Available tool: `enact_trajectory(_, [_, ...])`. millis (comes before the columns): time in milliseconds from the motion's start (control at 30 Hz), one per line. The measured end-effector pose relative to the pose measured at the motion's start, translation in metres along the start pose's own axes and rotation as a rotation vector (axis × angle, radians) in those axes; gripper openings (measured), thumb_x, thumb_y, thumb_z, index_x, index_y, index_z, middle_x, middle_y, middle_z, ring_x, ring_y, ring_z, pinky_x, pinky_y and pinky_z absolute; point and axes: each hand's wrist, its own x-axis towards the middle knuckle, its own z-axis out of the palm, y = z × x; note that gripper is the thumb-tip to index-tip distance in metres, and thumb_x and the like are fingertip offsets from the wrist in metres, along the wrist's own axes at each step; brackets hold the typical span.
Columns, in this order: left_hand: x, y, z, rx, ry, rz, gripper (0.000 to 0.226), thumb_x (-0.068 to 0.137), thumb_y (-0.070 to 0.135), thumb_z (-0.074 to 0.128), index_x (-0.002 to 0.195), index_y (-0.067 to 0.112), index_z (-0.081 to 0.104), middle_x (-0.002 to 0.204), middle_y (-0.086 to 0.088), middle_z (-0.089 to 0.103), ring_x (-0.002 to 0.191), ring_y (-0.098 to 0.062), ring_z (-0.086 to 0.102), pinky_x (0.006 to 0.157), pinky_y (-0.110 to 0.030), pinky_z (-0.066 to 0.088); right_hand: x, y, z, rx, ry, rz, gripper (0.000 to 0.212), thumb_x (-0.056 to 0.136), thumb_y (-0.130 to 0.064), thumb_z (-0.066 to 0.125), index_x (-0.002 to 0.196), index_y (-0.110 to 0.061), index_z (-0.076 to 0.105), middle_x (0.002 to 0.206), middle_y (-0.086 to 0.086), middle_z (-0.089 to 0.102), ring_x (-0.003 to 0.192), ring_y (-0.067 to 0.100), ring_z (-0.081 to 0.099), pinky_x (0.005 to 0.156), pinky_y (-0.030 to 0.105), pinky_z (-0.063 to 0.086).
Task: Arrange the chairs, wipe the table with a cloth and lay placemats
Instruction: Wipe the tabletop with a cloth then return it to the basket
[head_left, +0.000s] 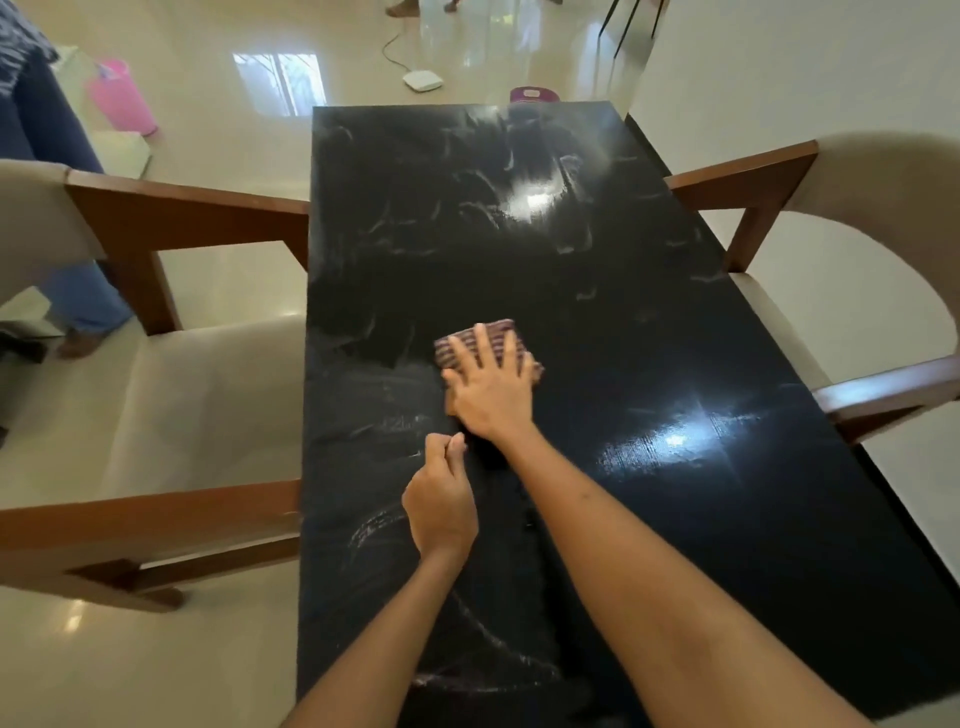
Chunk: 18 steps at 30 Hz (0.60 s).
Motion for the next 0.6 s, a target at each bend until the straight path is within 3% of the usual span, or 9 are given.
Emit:
enact_trajectory(100, [-0.001,-0.001,-0.015,-0.422,0.147,-0.231,0.035,0.102,0.029,0.036,0.077,0.007,0.046,0.055,0.004,0.05,0.049,-0.006,0.049,0.047,-0.024,0.036,-0.01,-0.063,0.016,-0.02,-0.067,-0.191,0.051,0.1,-0.051,0.028,0.15,-0.042,0.02,0.162,-0.003,0.004,0.147,0.034,-0.002,0.115,0.056,-0.001])
enact_trajectory(167, [-0.004,-0.014,-0.031,-0.427,0.189,-0.245,0.033,0.101,0.03,0.038,0.078,0.009,0.049,0.056,0.001,0.051,0.048,-0.007,0.049,0.049,-0.029,0.04,-0.014,-0.075,0.019,-0.029,-0.073,-0.232,0.051,0.1,-0.051,0.027,0.15,-0.042,0.019,0.162,-0.003,0.005,0.147,0.034,-0.001,0.116,0.056,0.0])
enact_trajectory(267, [-0.01,-0.052,-0.059,-0.229,0.107,-0.117,0.03,0.1,0.037,0.038,0.082,0.017,0.053,0.052,0.0,0.053,0.046,-0.019,0.052,0.046,-0.041,0.043,-0.014,-0.065,0.015,-0.027,-0.092,-0.222,0.05,0.1,-0.053,0.023,0.149,-0.045,0.016,0.162,-0.007,0.003,0.147,0.031,-0.002,0.117,0.052,0.001])
enact_trajectory(367, [-0.013,-0.083,-0.091,0.047,0.028,0.098,0.037,0.096,0.045,0.032,0.084,0.018,0.055,0.053,0.004,0.054,0.045,-0.018,0.053,0.043,-0.039,0.043,-0.02,-0.054,0.011,0.026,-0.059,-0.09,0.05,0.1,-0.054,0.023,0.149,-0.046,0.016,0.162,-0.009,0.003,0.147,0.029,-0.002,0.118,0.05,0.001])
enact_trajectory(467, [-0.019,-0.097,-0.108,0.256,-0.007,0.299,0.034,0.096,0.036,0.038,0.077,0.015,0.057,0.053,0.004,0.053,0.043,-0.015,0.051,0.039,-0.034,0.041,-0.028,-0.037,0.011,0.053,-0.008,0.101,0.051,0.1,-0.055,0.023,0.149,-0.045,0.017,0.162,-0.008,0.003,0.147,0.031,-0.002,0.117,0.051,0.001])
enact_trajectory(600, [-0.034,-0.101,-0.11,0.384,-0.03,0.508,0.027,0.093,0.028,0.045,0.075,0.015,0.059,0.062,0.001,0.051,0.053,-0.016,0.05,0.049,-0.031,0.042,-0.04,-0.019,0.015,0.06,0.084,0.368,0.052,0.099,-0.054,0.024,0.149,-0.041,0.022,0.162,-0.003,0.006,0.146,0.035,0.0,0.116,0.055,0.002])
